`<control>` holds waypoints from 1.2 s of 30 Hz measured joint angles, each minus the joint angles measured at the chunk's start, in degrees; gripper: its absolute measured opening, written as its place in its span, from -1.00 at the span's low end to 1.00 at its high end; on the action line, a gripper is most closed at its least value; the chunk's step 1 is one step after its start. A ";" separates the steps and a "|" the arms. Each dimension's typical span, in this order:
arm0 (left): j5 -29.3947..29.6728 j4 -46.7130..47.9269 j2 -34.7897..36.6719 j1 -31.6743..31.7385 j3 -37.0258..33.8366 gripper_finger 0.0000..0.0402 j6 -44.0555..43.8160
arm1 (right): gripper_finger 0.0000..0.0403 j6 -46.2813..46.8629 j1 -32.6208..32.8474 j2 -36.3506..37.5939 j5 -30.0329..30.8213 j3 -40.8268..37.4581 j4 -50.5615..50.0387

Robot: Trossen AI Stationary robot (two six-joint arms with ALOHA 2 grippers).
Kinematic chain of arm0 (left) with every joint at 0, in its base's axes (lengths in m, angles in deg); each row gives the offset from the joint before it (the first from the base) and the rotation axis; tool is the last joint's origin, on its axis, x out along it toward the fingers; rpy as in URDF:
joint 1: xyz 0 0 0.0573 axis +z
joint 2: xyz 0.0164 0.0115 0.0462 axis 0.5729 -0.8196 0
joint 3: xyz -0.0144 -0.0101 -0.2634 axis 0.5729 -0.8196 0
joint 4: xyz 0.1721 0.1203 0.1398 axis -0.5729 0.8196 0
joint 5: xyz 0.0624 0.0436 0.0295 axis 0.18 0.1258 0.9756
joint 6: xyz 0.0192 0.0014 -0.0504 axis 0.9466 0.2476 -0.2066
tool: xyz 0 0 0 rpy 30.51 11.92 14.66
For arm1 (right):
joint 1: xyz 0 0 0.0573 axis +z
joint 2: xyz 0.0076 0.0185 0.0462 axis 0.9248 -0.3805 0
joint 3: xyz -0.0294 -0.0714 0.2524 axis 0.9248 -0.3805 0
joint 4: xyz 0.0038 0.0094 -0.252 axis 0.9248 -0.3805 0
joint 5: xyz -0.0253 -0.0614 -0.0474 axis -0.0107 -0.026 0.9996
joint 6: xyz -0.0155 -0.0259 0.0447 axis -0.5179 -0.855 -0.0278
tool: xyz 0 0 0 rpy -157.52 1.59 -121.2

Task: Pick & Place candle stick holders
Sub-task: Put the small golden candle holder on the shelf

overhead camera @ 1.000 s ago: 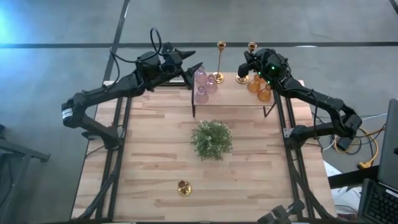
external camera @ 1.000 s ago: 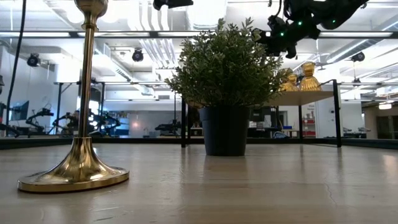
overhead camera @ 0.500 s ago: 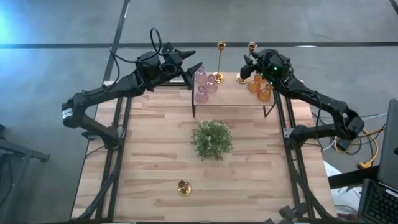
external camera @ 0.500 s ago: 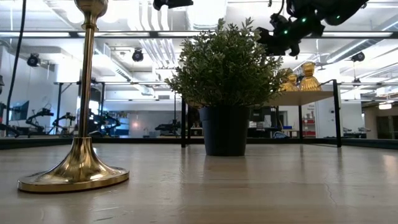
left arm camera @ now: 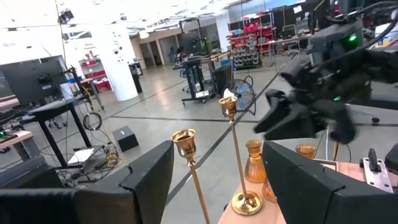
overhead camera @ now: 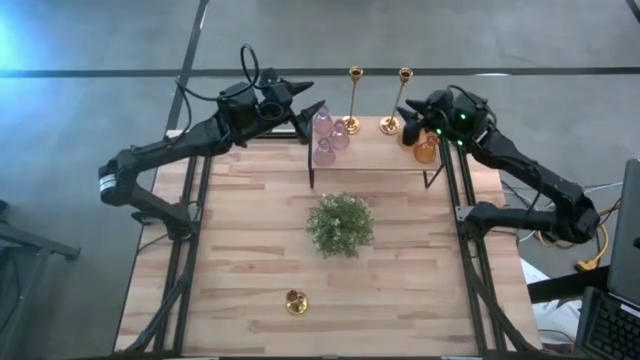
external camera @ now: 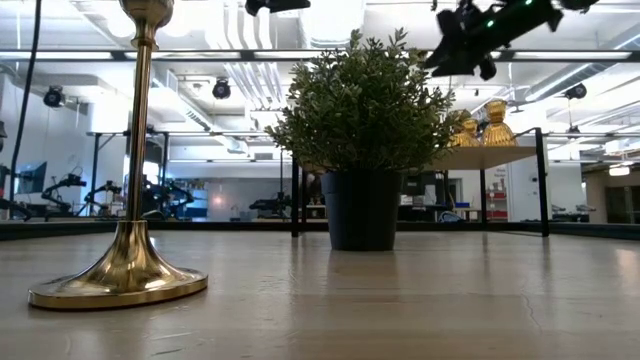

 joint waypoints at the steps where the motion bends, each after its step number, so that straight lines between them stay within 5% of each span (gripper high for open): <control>1: 0.00 0.20 0.08 0.00 0.00 0.24 0.08 | -0.17 0.23 0.49 1.04 -1.33 0.00 -1.38; 11: -1.54 8.36 3.31 0.00 0.02 0.24 0.23 | -0.34 -2.81 11.65 12.55 -9.80 0.00 -12.66; 20: -2.13 20.77 11.90 -5.07 -6.69 0.21 -5.62 | -0.46 -4.06 24.40 18.10 -9.88 0.00 -13.89; 25: 0.03 23.72 20.80 -13.56 -16.09 0.17 -13.72 | -0.52 -4.04 26.01 19.09 -9.47 0.00 -14.23; 32: 12.99 23.93 32.64 -33.47 -30.25 0.16 -20.44 | -0.57 -7.06 26.01 19.31 -9.34 0.00 -15.18; 36: 13.55 22.25 35.69 -43.62 -37.60 0.16 -24.98 | -0.60 -8.60 26.01 19.26 -9.34 0.00 -15.08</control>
